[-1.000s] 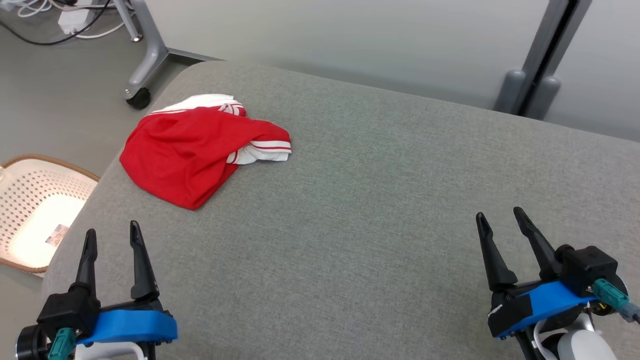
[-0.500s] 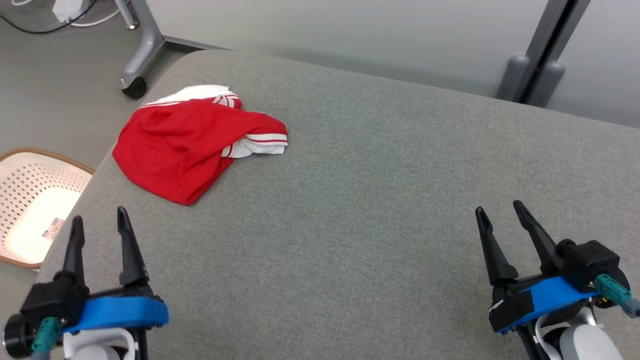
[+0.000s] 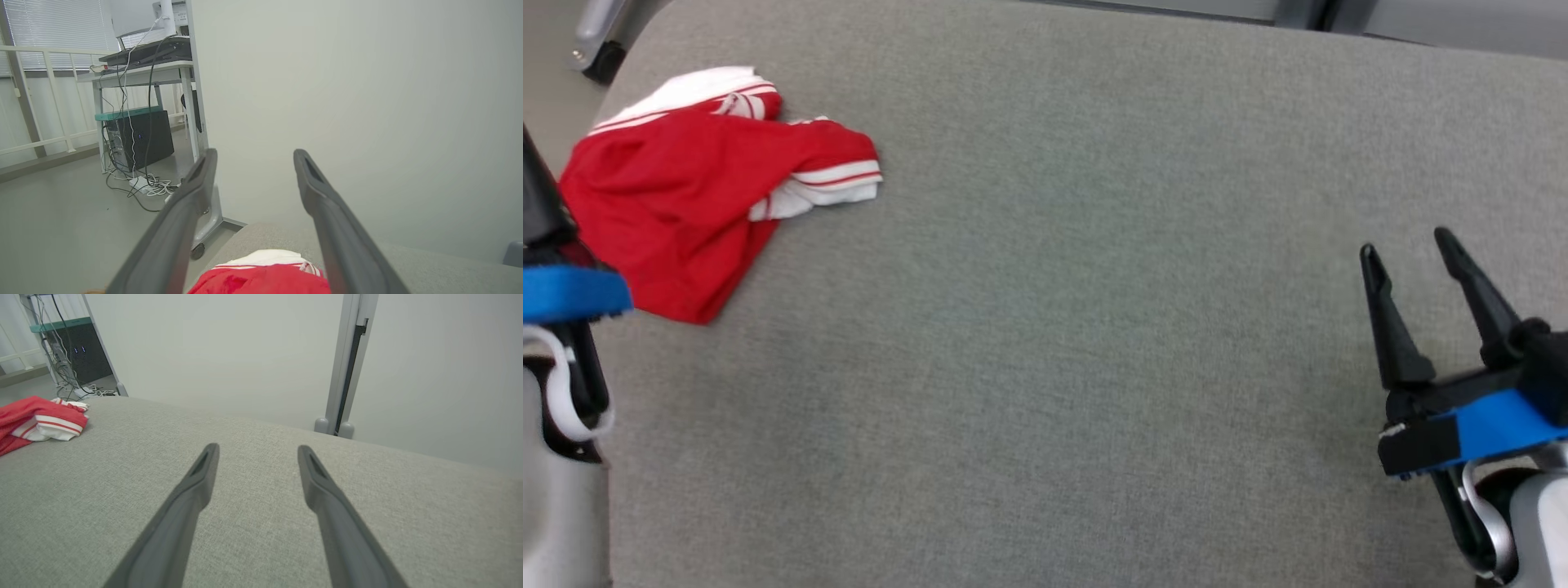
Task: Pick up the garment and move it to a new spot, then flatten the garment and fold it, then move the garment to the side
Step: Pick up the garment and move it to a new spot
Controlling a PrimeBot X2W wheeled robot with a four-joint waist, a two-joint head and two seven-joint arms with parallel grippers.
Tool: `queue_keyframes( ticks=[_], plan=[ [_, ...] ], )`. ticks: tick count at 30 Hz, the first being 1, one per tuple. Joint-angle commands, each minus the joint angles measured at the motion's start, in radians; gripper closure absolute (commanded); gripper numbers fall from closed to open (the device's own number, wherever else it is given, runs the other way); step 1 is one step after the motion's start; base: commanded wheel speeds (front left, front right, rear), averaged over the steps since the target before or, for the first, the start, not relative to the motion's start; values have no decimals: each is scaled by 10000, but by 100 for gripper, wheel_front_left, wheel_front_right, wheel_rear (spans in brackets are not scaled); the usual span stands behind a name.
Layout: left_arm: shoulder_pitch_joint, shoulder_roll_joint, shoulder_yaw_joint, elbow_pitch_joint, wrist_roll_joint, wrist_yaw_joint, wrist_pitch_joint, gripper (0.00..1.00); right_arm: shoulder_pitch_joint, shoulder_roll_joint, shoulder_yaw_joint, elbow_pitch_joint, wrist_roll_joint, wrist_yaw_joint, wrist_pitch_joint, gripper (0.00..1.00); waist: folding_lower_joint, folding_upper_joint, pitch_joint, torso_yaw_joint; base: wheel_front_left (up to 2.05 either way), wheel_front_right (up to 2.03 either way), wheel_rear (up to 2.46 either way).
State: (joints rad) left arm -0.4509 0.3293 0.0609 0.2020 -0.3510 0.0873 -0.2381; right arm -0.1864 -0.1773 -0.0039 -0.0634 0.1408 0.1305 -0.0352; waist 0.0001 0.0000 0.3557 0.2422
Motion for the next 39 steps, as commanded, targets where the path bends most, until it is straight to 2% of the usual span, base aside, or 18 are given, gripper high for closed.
queue_keyframes(
  ticks=[1, 6, 11, 17, 22, 26, 30, 36, 37, 38, 39],
  plan=[
    [-554, 214, 98, 231, -69, -95, 105, 0, -158, -125, -138, -311, -110, 6, 85, 0, -1, 0, 343, -80, 0, 0, 0],
    [-2065, 736, 229, 1210, -316, -419, 347, 0, -270, -312, -445, -1103, -181, 4, 363, 0, -1, 0, 1158, -487, 0, 0, 0],
    [-3263, 985, 193, 2406, -626, -762, 676, 0, -262, -473, -719, -1650, -230, 4, 574, 0, -1, 0, 1835, -749, 0, 0, 0],
    [-4132, 1230, -285, 4410, -581, -1127, 1683, 0, -261, -527, -838, -2079, -315, 4, 645, 0, -1, 0, 2308, -970, 0, 0, 0],
    [-4515, 1137, -483, 5784, -719, -1356, 2109, 0, -281, -596, -959, -2195, -294, 4, 668, 0, -1, 0, 2451, -1015, 0, 0, 0],
    [-4718, 980, -677, 7157, -1008, -1673, 3276, 0, -325, -566, -988, -2269, -325, 4, 716, 0, -1, 0, 2482, -1020, 0, 0, 0],
    [-4772, 849, -764, 7747, -1193, -1821, 3716, 0, -362, -564, -971, -2273, -345, 4, 730, 0, -1, 0, 2498, -1018, 0, 0, 0],
    [-4751, 615, -974, 8912, -1565, -2035, 4974, 0, -478, -568, -870, -2170, -297, 4, 696, 0, -1, 0, 2468, -1130, 0, 0, 0],
    [-4743, 582, -1028, 9012, -1607, -2082, 5085, 64, -507, -561, -849, -2140, -278, 4, 674, 0, -1, 0, 2446, -1173, 0, 0, 0],
    [-4790, 598, -1036, 9025, -1660, -2120, 5003, 85, -521, -547, -845, -2107, -261, 4, 644, 0, -1, 0, 2421, -1213, 0, 0, 0],
    [-4852, 683, -1045, 9020, -1628, -2132, 4792, 100, -535, -527, -850, -2076, -251, 4, 608, 0, -1, 0, 2394, -1246, 0, 0, 0]
  ],
)
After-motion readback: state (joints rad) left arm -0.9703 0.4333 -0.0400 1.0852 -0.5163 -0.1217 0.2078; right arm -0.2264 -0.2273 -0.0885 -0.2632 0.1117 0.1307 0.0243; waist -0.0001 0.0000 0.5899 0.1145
